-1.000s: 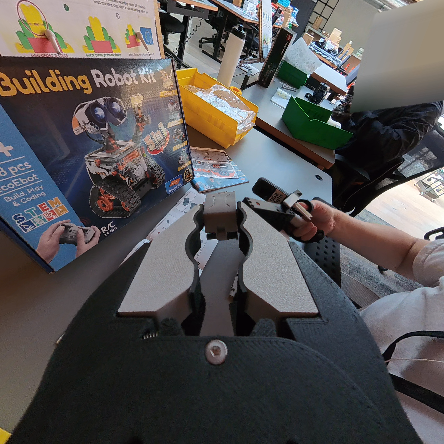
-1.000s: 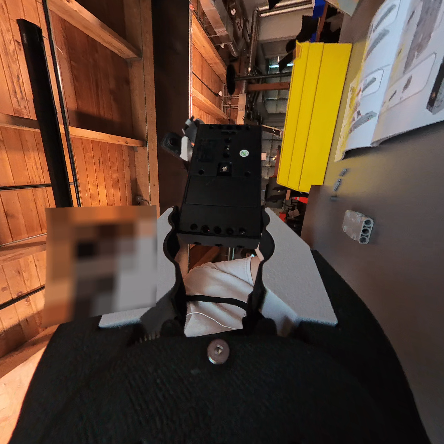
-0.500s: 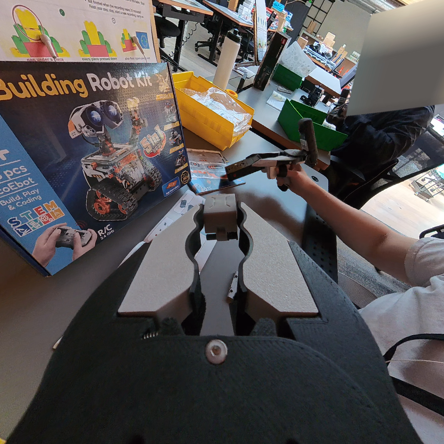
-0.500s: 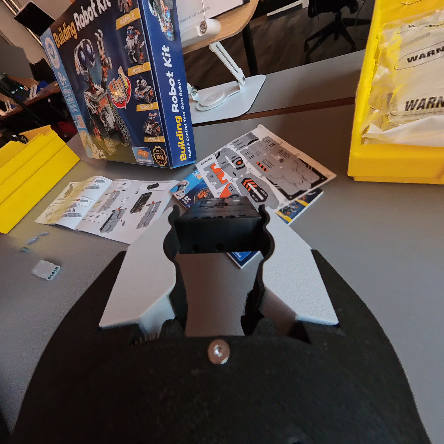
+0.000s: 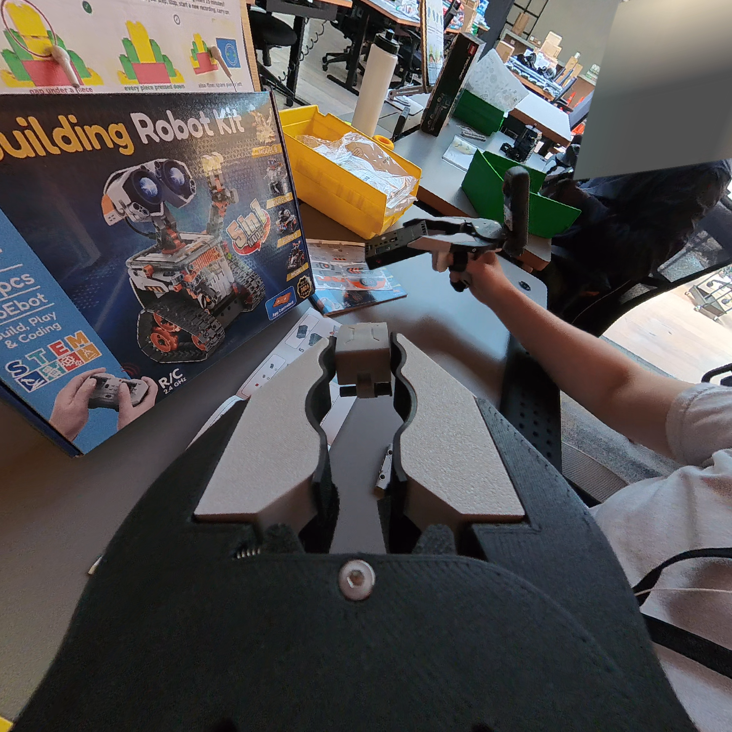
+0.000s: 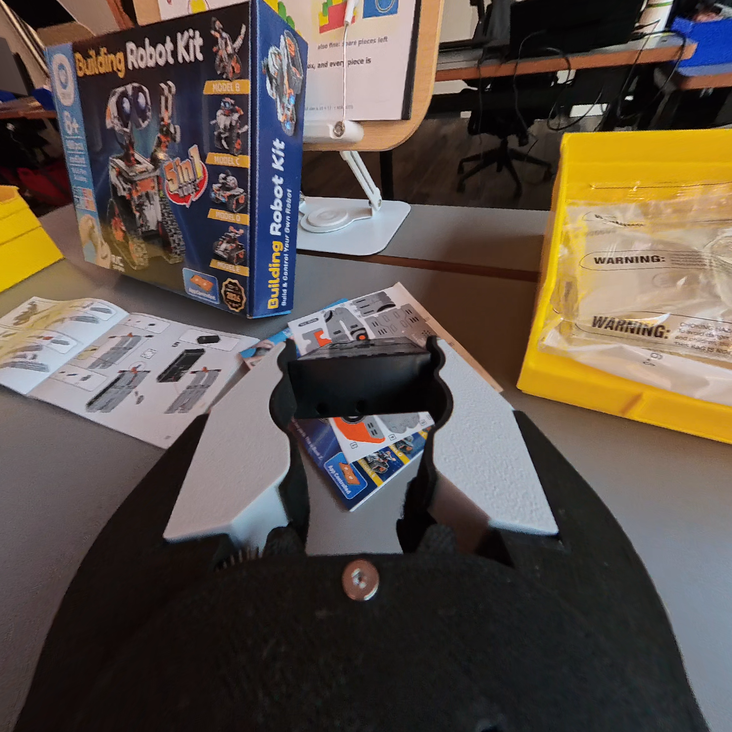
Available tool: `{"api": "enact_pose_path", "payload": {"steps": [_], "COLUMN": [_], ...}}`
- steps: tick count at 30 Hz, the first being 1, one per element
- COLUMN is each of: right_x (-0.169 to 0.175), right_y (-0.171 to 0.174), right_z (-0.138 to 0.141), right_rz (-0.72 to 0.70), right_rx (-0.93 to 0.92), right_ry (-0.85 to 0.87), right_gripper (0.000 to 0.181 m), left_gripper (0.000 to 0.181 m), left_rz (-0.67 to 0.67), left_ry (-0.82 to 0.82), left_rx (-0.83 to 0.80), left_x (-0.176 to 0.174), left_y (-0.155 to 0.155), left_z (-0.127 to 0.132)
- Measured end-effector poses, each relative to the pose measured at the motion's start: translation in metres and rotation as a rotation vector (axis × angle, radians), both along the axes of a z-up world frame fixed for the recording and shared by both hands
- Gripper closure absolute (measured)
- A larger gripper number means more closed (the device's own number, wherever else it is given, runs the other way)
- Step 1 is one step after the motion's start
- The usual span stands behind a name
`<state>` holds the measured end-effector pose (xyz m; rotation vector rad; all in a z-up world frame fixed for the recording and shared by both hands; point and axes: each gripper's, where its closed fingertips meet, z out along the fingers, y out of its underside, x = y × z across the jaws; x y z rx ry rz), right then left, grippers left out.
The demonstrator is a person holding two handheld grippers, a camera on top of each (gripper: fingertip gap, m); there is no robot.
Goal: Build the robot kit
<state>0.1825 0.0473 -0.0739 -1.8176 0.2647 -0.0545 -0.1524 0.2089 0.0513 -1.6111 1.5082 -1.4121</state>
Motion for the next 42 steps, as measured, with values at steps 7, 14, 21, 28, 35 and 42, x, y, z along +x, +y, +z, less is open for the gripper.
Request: {"api": "enact_pose_path", "payload": {"steps": [7,14,21,28,35,42], "right_x": [-0.009,-0.018,-0.039,-0.202,-0.29,-0.263], "right_y": [-0.014,-0.039,-0.028,0.031,0.036,0.042], "right_z": [-0.038,-0.084,0.006,0.191,0.134,0.126], "right_rz": [0.015,0.053,0.06,0.248,0.377,0.349], "right_rx": [-0.111,-0.342,-0.06,0.392,0.318,0.337], "right_ry": [0.018,0.009,-0.235,-0.641,-0.627,-0.51], "right_gripper": [0.116,0.115,0.095,0.101,0.118,0.132], "left_gripper": [0.156,0.156,0.156,0.156,0.156,0.156], "left_rz": [0.002,0.003,0.015,0.053,0.044,0.036], "left_ry": [-0.002,-0.006,-0.011,0.028,0.037,0.076], "left_rx": [-0.01,-0.01,-0.005,-0.006,0.015,-0.007], "left_x": [-0.001,-0.002,-0.004,0.0,0.001,0.012], "left_y": [0.002,0.002,0.004,0.012,0.008,0.007], "left_z": [0.0,0.001,0.003,-0.006,-0.007,-0.017]}}
